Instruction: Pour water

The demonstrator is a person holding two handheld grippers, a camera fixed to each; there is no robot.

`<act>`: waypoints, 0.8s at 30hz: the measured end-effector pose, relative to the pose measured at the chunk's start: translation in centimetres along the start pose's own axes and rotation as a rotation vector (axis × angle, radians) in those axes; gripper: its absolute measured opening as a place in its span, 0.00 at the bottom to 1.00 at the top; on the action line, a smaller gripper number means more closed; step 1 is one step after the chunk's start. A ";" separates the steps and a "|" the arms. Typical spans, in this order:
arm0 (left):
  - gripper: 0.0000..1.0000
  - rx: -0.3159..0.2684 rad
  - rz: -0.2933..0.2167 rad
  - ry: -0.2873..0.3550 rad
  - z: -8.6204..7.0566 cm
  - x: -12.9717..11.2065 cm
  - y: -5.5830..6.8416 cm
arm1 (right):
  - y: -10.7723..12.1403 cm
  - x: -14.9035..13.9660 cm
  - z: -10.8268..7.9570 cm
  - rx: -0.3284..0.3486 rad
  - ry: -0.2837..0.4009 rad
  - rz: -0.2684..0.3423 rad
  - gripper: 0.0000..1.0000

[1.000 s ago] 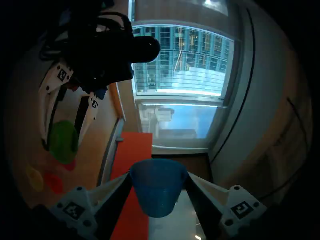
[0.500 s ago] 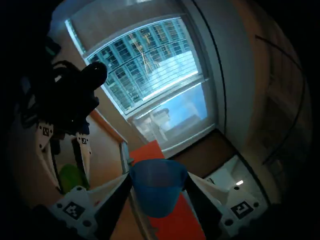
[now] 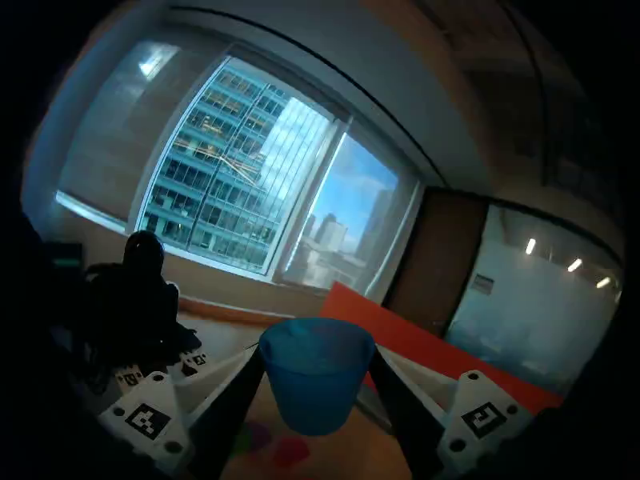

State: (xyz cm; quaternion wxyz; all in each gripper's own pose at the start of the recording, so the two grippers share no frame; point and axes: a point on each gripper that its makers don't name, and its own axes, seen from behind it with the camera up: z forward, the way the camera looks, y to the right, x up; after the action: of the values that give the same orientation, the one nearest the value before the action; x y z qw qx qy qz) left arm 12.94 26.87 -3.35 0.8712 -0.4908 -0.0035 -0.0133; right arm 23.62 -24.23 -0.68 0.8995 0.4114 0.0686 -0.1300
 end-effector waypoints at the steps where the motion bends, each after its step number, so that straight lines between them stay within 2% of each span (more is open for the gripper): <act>1: 0.89 0.000 0.000 0.001 0.0 0.0 0.0 | -0.1 0.0 0.0 0.005 -0.002 0.032 0.91; 5: 0.89 0.006 0.001 0.002 -0.1 0.1 -0.1 | -0.4 0.1 0.0 0.023 0.000 0.139 0.91; 8: 0.89 0.010 0.003 0.002 -0.2 0.2 -0.1 | -0.5 0.0 -0.1 0.031 -0.003 0.188 0.91; 11: 0.89 0.010 0.005 0.004 -0.2 0.3 0.0 | -0.5 0.0 -0.3 0.027 -0.008 0.204 0.91; 17: 0.88 0.015 0.010 0.005 -0.4 0.5 0.1 | -0.2 -0.2 -0.6 0.011 -0.016 0.198 0.91; 24: 0.89 0.035 0.015 0.004 -1.0 0.7 -0.3 | 0.3 -0.7 -1.6 -0.008 -0.013 0.233 0.91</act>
State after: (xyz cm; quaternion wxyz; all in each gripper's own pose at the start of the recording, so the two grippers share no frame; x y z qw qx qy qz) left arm 13.61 25.86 -3.61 0.8796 -0.4757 0.0017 -0.0080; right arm 23.05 -22.70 -1.36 0.9106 0.4122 0.0151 -0.0268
